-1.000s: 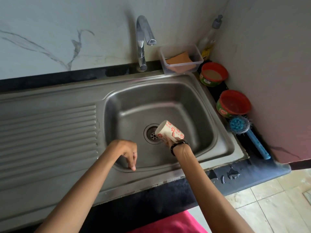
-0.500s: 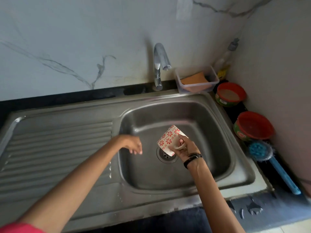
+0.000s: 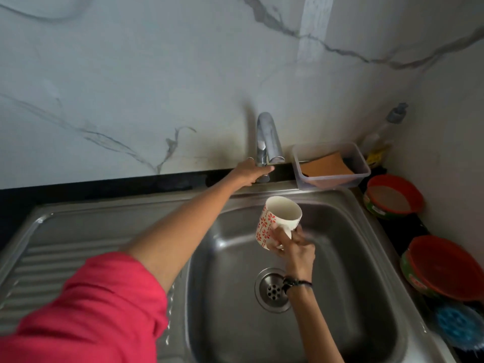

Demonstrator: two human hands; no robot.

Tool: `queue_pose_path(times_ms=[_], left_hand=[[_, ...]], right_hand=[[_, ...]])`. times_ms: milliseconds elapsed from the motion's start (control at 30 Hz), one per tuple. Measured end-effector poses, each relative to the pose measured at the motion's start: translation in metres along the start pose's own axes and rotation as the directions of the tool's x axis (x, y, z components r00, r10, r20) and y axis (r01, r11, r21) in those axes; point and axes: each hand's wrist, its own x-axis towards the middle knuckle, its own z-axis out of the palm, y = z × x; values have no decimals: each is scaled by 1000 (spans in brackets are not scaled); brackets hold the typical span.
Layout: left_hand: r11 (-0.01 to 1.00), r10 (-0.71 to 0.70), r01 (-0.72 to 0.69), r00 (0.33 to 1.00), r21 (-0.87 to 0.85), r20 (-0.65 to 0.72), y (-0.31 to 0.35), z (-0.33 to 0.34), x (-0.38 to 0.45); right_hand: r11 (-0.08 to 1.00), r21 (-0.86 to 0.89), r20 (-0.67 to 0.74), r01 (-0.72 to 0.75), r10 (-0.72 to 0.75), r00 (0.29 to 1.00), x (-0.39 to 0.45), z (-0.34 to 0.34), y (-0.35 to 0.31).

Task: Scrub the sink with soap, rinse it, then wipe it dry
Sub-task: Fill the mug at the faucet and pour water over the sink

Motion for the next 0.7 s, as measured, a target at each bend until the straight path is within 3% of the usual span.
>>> queue_pose_path(times_ms=[133,233,333,500,600,700], left_hand=[[989,-15,-7,989,-145,-150,-1,10,20],[964,-123,62,966,-260,-226,-15,9,30],[892,-217,109,955,-438,-203,-25,2,23],[941,-139,130,990,-313,-7,-10,7,8],[976,-87,67,992,-206,-89,0,13,14],[964,-107,66,983,-257,-150,-5,18,18]], right_hand=[[976,-162,50,149,-143,988,6,6,-4],[942,-246,91,231,-215,972,8,7,-4],[928,-277,107,248,-227,968,10,6,1],[916,-293,130,275,-247,960,15,8,10],[918,-278,126,281,-255,959,13,9,12],[923,-276,125,267,-241,962,13,9,13]])
